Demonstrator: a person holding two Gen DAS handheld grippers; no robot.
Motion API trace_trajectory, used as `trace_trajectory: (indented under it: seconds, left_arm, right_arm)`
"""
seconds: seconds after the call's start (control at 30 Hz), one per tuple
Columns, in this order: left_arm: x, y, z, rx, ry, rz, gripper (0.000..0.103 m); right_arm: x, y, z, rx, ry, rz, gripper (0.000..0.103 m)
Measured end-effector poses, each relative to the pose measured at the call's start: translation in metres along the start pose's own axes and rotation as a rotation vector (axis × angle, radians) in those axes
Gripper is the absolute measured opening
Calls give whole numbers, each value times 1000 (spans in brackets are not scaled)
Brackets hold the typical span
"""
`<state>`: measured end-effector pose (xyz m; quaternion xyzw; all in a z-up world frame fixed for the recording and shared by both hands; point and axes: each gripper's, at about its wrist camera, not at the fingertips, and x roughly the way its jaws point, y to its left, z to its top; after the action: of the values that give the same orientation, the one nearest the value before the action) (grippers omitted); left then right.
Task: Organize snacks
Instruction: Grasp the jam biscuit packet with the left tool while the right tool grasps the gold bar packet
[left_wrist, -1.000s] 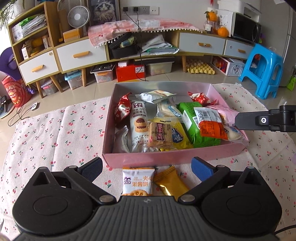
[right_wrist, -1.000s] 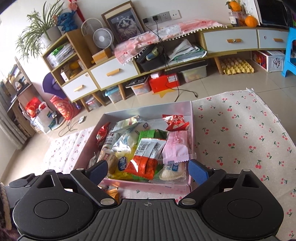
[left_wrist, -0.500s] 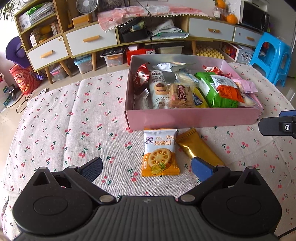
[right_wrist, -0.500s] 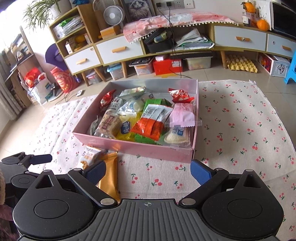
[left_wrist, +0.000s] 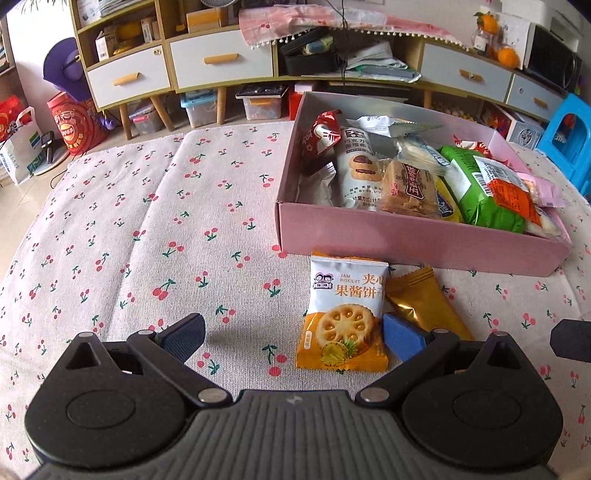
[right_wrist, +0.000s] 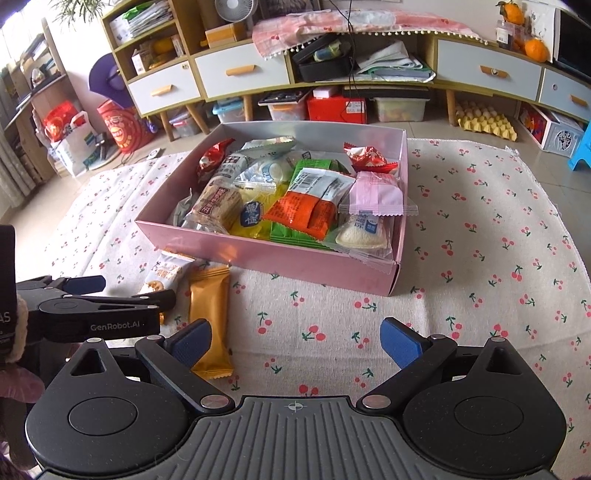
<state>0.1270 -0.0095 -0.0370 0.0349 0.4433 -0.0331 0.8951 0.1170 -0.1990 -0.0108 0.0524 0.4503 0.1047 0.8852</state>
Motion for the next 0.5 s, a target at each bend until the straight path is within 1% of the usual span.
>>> trace_trajectory:
  seconds: [0.27,0.5]
  left_arm:
    - [1,6,-3,-31,-11,-16,103]
    - [3,7,1,-28,7,-18,103]
  right_arm:
    - [5,-3,-2,1,13,-11,99]
    - [9,3,-4,-19,25,-13,99]
